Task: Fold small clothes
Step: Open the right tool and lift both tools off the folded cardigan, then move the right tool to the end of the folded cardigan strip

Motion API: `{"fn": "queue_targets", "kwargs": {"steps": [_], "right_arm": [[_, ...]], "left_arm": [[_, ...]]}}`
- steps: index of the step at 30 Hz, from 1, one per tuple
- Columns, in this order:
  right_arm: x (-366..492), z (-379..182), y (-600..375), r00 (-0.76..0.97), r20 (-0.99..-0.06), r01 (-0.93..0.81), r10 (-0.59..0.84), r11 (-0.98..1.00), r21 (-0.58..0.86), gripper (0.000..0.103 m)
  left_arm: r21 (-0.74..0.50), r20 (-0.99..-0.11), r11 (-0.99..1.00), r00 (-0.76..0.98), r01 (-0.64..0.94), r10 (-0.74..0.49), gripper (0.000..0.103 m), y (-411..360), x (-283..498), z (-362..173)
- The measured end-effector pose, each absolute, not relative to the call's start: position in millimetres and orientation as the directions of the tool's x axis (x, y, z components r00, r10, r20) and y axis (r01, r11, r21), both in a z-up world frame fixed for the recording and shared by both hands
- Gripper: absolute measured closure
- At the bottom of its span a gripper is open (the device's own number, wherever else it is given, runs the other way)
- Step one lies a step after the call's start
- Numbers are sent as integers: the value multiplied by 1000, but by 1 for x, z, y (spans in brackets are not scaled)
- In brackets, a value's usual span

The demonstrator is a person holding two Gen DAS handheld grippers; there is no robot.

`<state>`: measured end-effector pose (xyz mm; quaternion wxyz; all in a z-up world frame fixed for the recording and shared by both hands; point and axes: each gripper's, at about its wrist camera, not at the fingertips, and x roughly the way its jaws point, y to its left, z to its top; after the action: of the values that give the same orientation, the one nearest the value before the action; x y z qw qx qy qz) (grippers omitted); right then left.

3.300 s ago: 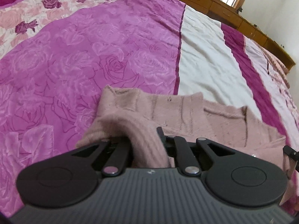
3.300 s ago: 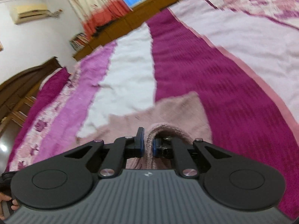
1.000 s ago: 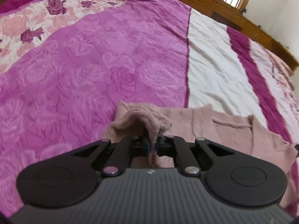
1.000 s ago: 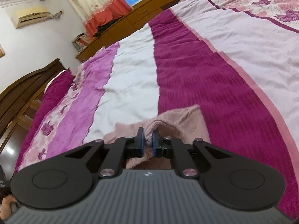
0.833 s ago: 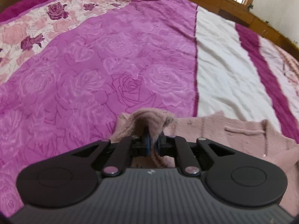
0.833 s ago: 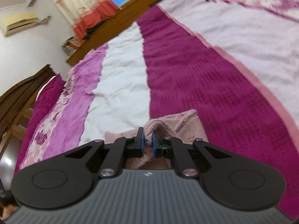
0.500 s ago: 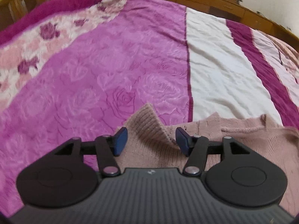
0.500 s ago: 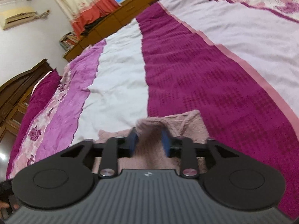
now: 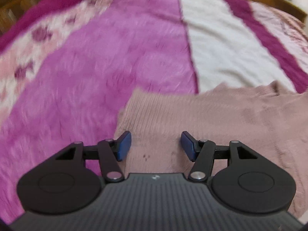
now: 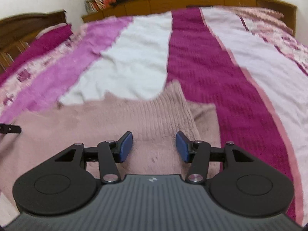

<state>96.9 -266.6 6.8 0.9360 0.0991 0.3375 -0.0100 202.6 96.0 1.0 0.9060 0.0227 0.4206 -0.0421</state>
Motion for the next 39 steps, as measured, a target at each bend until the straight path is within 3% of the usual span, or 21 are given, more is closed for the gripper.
{"fn": "queue_targets", "kwargs": {"steps": [13,18,29,39], "right_arm": [[58,27,-280,796,-602,183,70,919,349,38],[23,36,-284,795,-605,203,43,921,332,34],[-33,27,-312,764,-645,257,-21,927,274,26],[-30,5,-332,729,-678,256,91,882,395,19]], "left_arm": [[-18,-794,999,606,50,-45,44,93,159,13],[-73,-818,996,567,56,-92,44,91,130,21],[-59,-846,992,523,109,-108,44,52,69,18],[-29,-869,990,487,139,-94,44,10,40,-6]]}}
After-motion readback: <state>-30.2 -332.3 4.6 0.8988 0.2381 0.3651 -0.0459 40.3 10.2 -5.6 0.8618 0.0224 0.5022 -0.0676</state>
